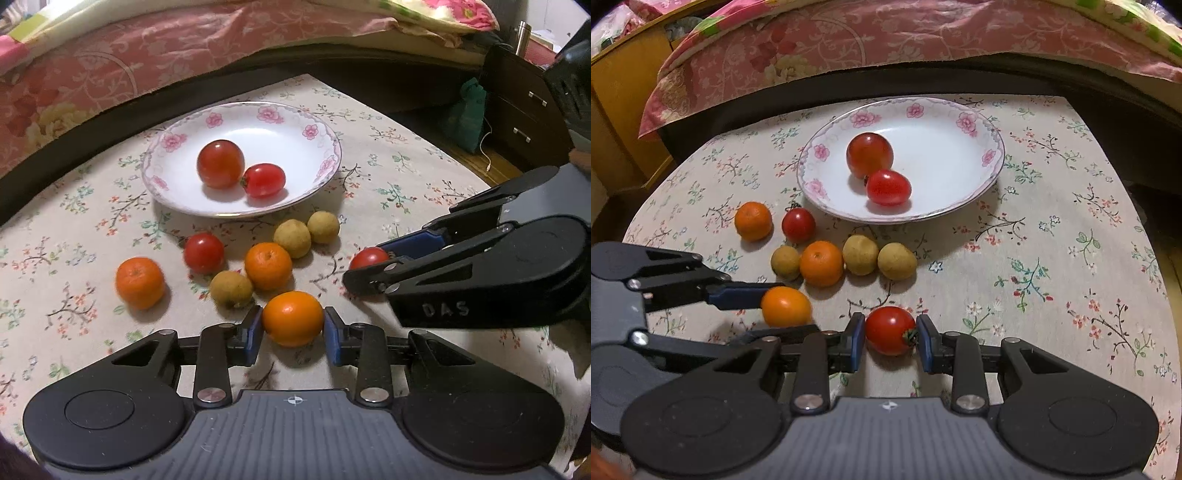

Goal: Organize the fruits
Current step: 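Grasp a red cherry tomato with the right tool while the left tool grasps an orange tangerine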

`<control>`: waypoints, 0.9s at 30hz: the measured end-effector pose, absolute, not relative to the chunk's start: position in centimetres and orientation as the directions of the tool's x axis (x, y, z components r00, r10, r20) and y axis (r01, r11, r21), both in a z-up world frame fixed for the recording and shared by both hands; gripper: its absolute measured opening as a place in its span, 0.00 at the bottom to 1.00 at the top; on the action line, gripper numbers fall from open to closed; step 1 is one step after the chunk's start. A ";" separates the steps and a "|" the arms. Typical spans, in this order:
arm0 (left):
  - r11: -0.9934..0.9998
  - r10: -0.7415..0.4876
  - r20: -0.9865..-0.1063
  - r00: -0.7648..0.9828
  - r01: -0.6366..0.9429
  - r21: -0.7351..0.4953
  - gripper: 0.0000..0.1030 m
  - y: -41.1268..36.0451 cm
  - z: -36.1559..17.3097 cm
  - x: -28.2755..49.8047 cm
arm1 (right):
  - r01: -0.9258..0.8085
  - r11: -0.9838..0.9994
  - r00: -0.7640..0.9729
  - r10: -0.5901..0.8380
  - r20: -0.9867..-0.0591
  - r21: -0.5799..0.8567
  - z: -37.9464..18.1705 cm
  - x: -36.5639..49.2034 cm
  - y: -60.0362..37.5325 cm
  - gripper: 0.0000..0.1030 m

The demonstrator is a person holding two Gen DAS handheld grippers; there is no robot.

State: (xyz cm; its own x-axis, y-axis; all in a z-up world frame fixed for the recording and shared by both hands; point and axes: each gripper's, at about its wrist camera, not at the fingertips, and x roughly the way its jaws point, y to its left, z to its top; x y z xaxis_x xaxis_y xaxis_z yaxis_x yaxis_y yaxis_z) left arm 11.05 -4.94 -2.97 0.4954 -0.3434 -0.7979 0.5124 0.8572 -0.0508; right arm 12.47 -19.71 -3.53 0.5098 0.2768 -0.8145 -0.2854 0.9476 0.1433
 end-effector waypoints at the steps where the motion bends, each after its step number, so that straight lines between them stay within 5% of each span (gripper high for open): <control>1: 0.859 -0.339 -0.799 0.497 0.511 -0.046 0.41 -4.6 -2.9 10.8 | -0.289 0.946 0.506 0.279 -0.816 0.144 -3.6 12.3 -19.7 0.29; 17: 0.866 -0.287 -0.809 0.514 0.499 0.010 0.43 -1.8 -3.3 9.6 | -0.392 0.917 0.529 0.291 -0.797 0.075 -4.0 10.9 -17.8 0.32; 27: 0.866 -0.285 -0.809 0.515 0.500 0.013 0.62 -2.0 -3.3 9.6 | -0.389 0.919 0.541 0.282 -0.792 0.062 -4.0 10.3 -18.5 0.36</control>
